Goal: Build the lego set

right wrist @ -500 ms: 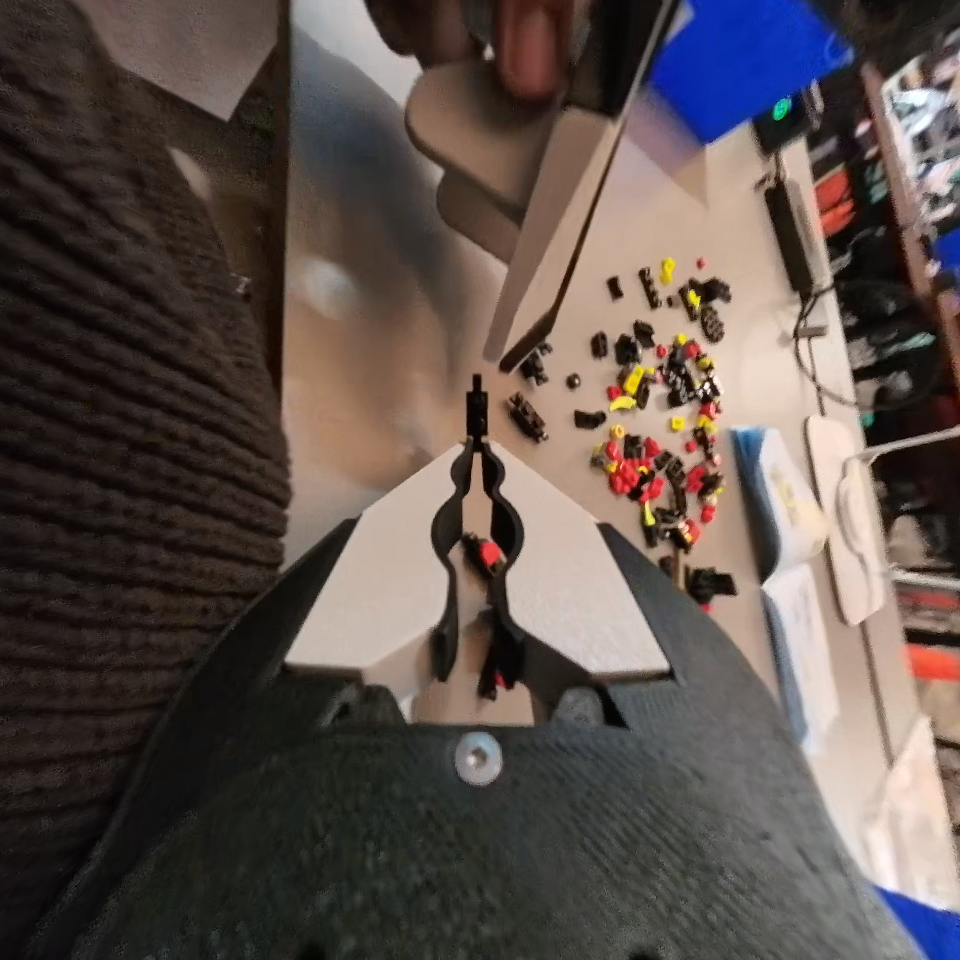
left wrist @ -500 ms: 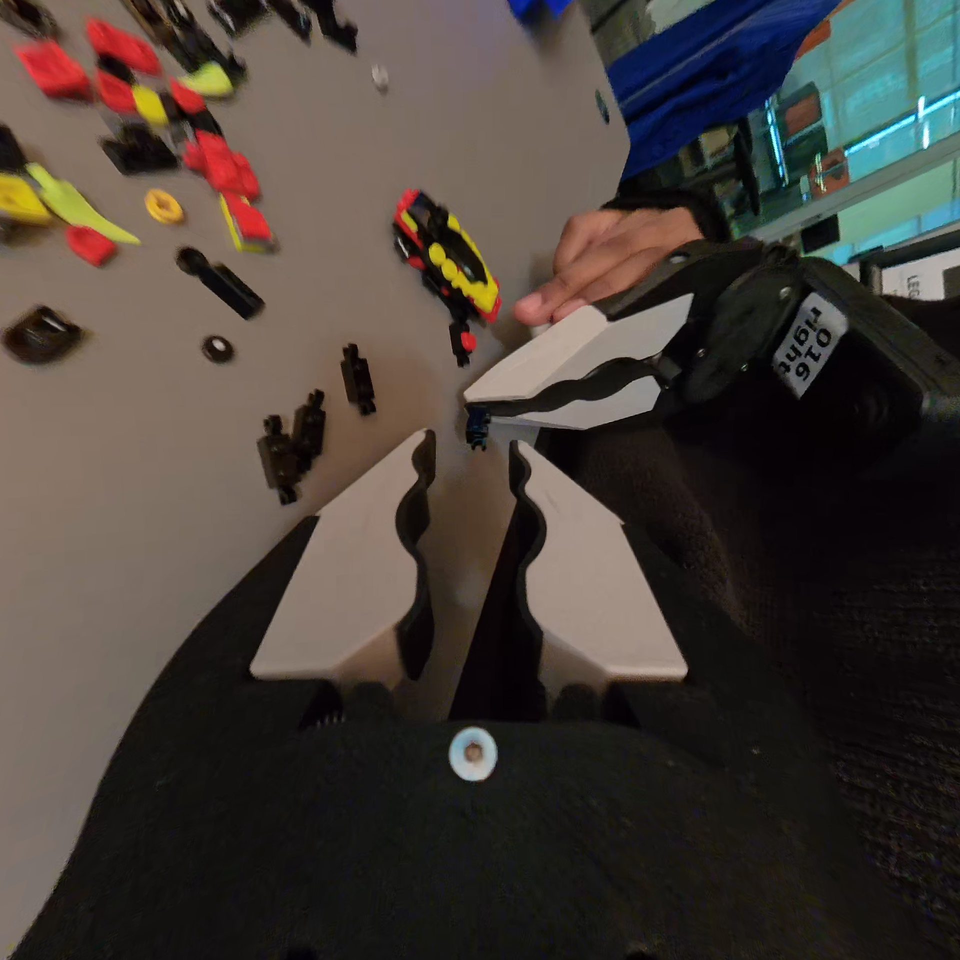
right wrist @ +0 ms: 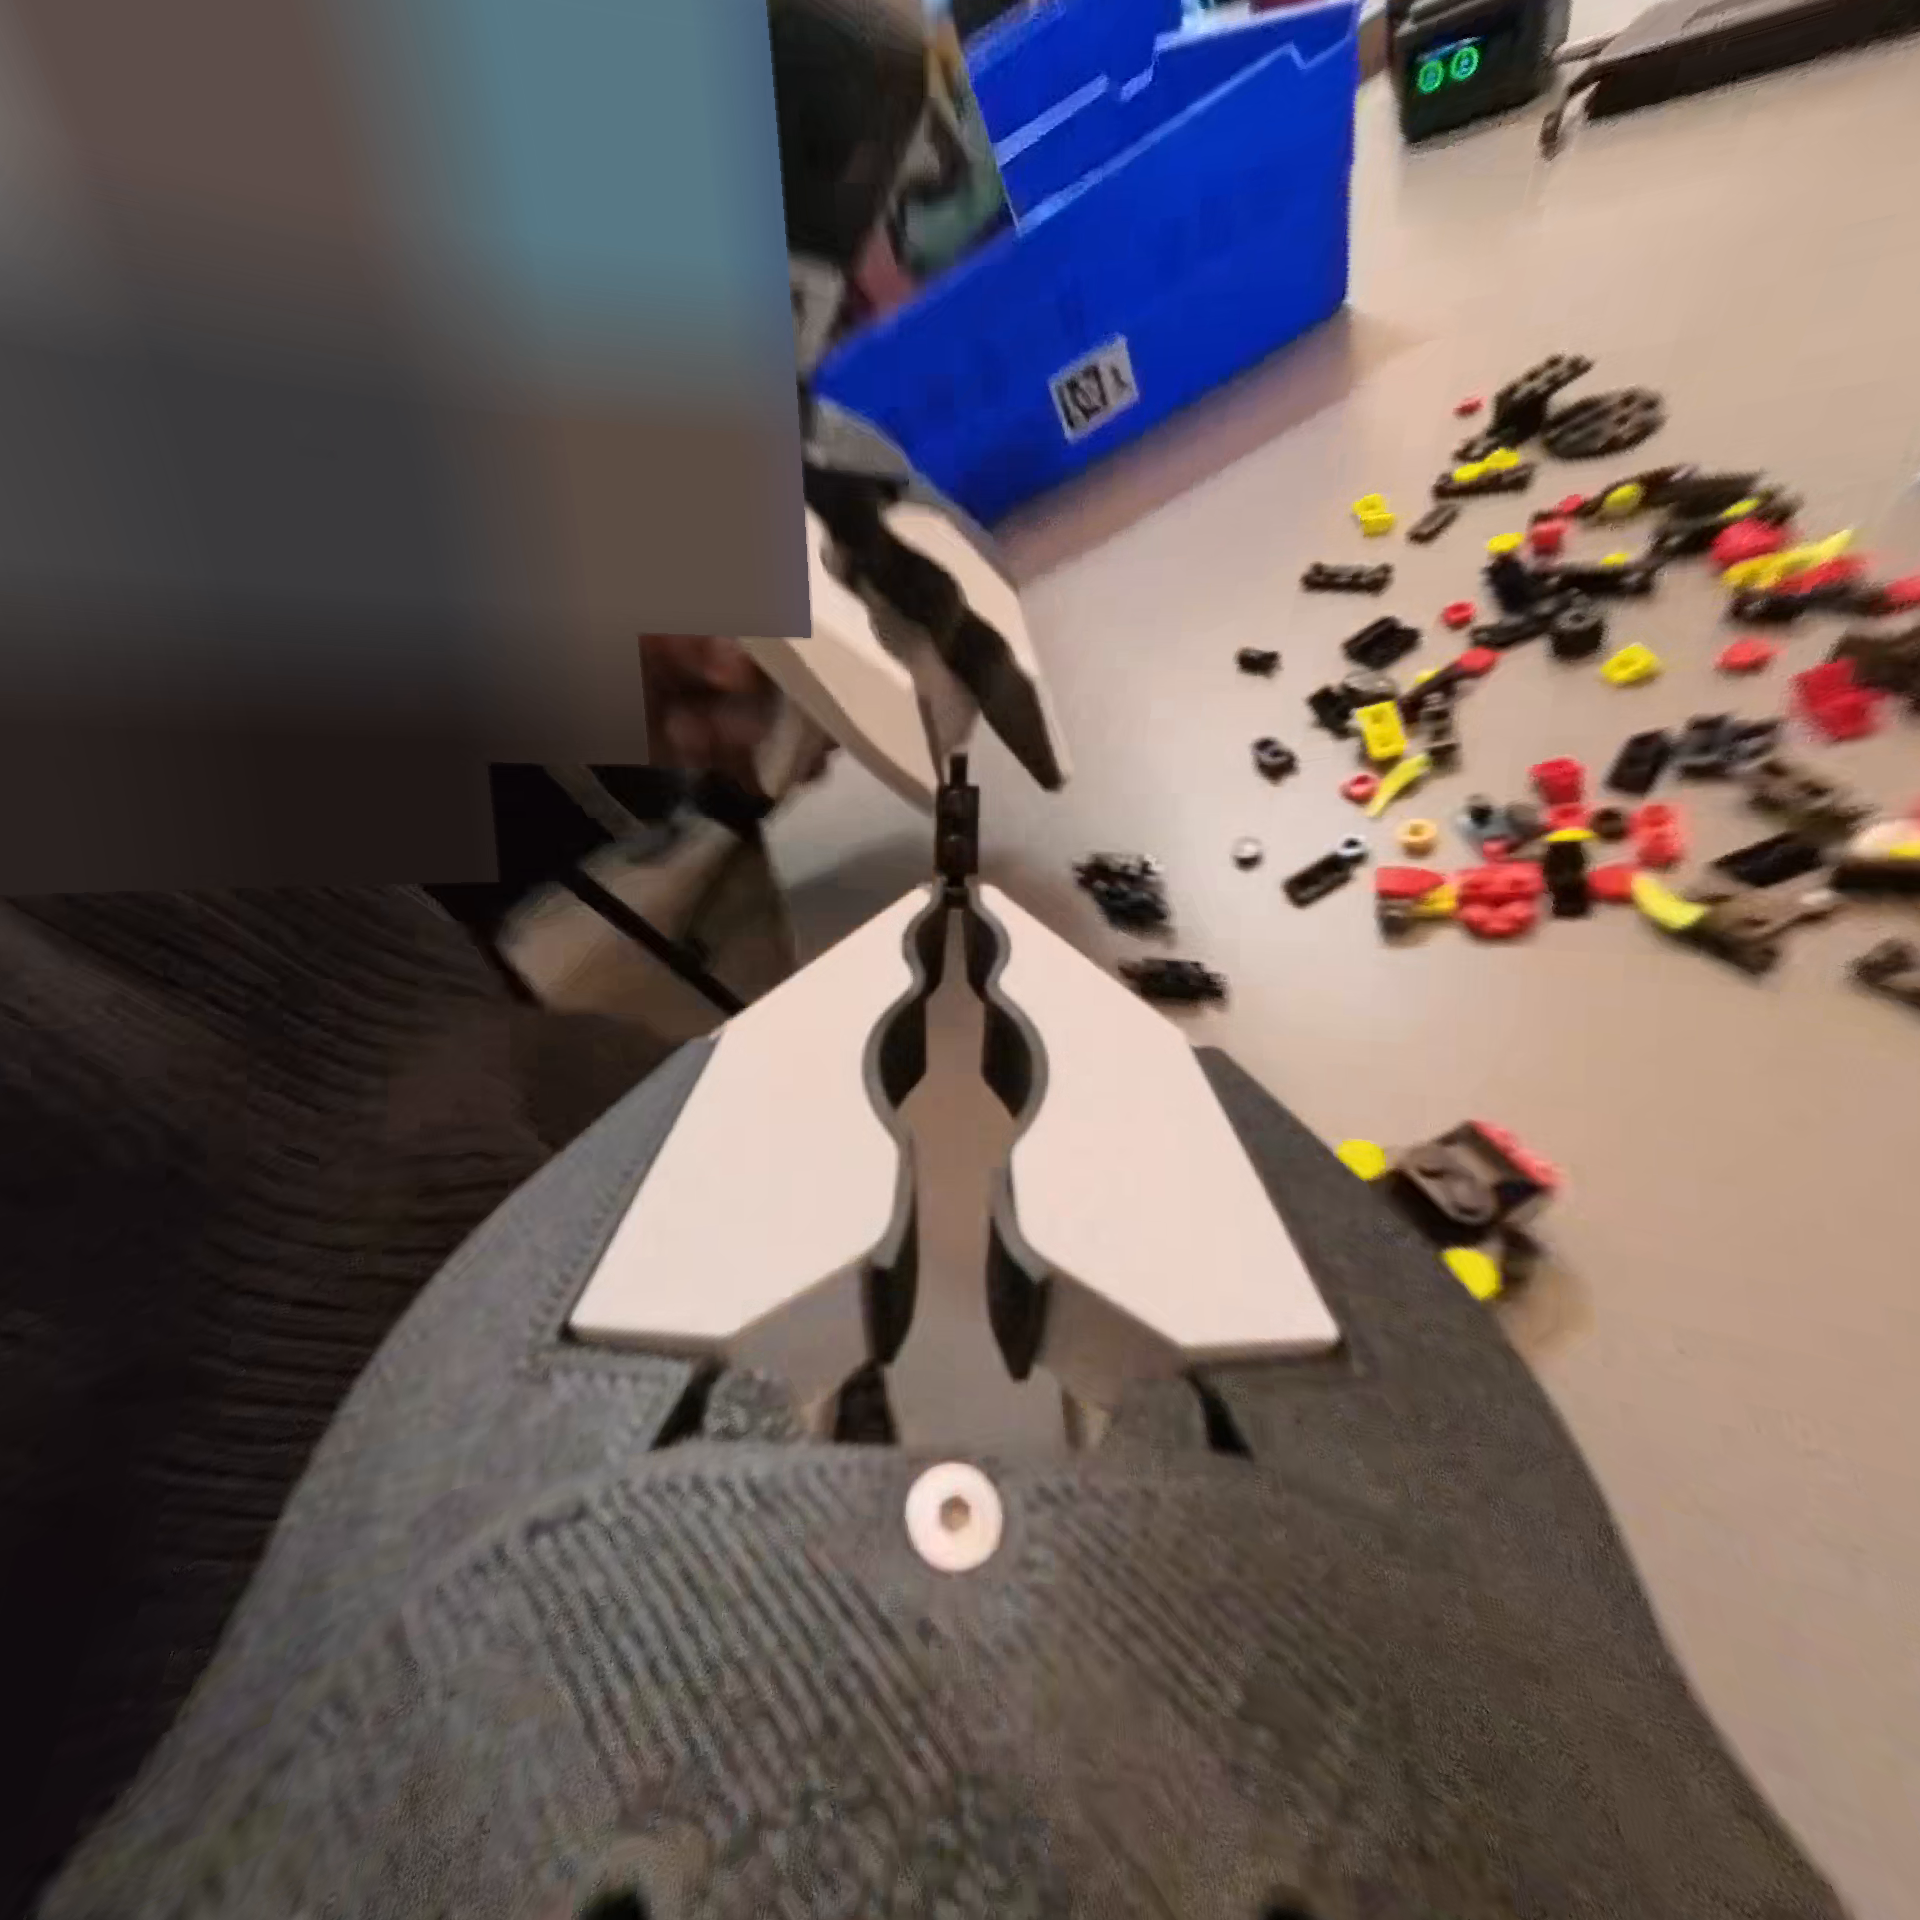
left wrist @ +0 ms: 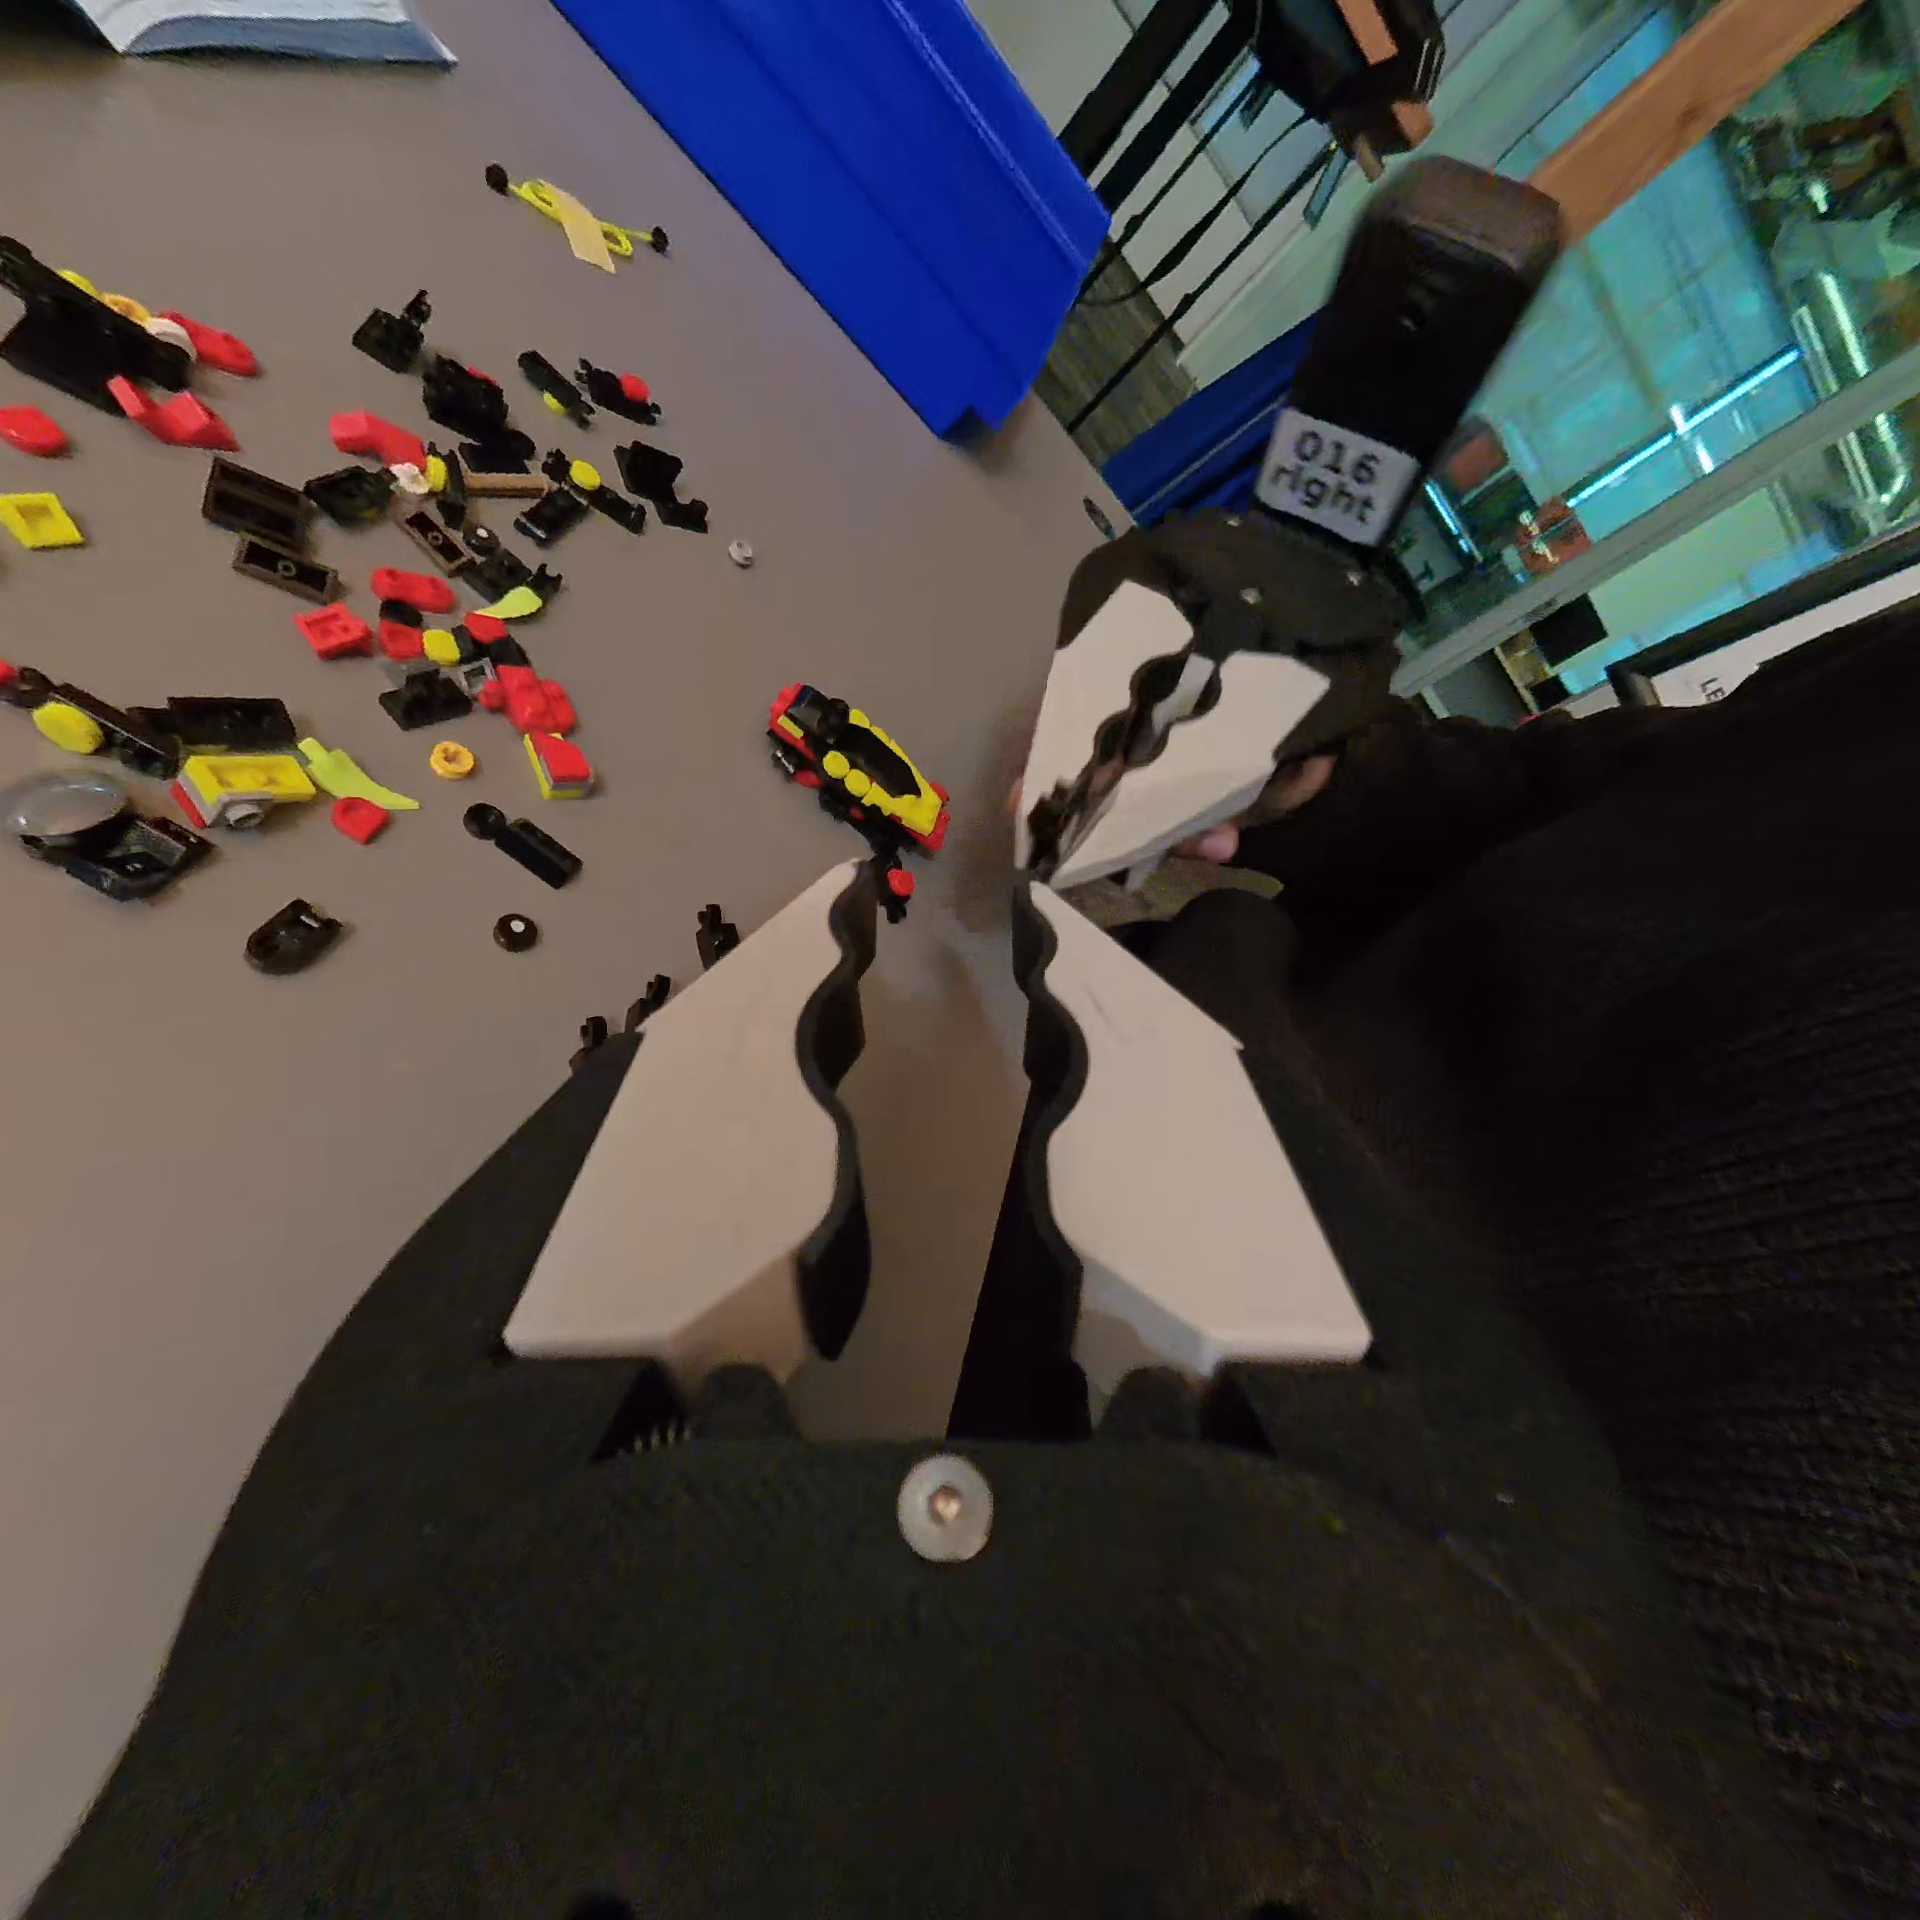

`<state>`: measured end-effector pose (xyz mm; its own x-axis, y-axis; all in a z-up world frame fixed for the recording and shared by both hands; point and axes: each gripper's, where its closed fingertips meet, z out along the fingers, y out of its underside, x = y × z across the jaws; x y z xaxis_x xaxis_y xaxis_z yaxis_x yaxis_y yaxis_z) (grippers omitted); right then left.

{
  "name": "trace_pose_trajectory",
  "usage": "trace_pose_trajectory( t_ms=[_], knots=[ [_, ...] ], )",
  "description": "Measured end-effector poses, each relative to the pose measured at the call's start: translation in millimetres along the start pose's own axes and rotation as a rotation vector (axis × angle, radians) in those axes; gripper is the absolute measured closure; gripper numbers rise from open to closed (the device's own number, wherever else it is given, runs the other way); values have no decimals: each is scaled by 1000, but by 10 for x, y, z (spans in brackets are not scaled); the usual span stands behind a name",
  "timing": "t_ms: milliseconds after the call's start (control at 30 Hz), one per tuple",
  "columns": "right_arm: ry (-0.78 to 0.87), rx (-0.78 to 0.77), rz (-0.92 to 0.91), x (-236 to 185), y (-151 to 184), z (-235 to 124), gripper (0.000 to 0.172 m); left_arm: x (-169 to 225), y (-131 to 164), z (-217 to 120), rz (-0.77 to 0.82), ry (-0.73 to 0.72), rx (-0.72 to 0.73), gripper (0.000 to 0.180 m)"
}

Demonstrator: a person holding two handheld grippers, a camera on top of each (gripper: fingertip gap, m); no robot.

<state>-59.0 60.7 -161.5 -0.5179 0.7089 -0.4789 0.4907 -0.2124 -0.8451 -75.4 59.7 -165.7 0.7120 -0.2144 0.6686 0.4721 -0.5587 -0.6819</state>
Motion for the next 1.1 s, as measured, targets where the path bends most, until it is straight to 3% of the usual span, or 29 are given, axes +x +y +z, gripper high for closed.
trace_pose_trajectory(
  t_ms=[100, 200, 800, 967, 1100],
  knots=[
    [-115, 85, 208, -19, -128, -77, 170, 8, 13, 12, -13, 13, -4, 157],
    [-162, 122, 290, -25, -185, -114, 171, 11, 31, 26, -6, 11, -15, 157],
    [-214, 116, 375, -52, -174, -77, 171, 90, -9, 21, 6, 53, 8, 159],
    [-116, 107, 279, 14, -131, -40, 171, 200, -18, 61, -96, 153, 25, 166],
    [110, 55, -26, 115, -89, -22, 172, 277, -105, 124, -253, 239, 103, 160]
  ],
)
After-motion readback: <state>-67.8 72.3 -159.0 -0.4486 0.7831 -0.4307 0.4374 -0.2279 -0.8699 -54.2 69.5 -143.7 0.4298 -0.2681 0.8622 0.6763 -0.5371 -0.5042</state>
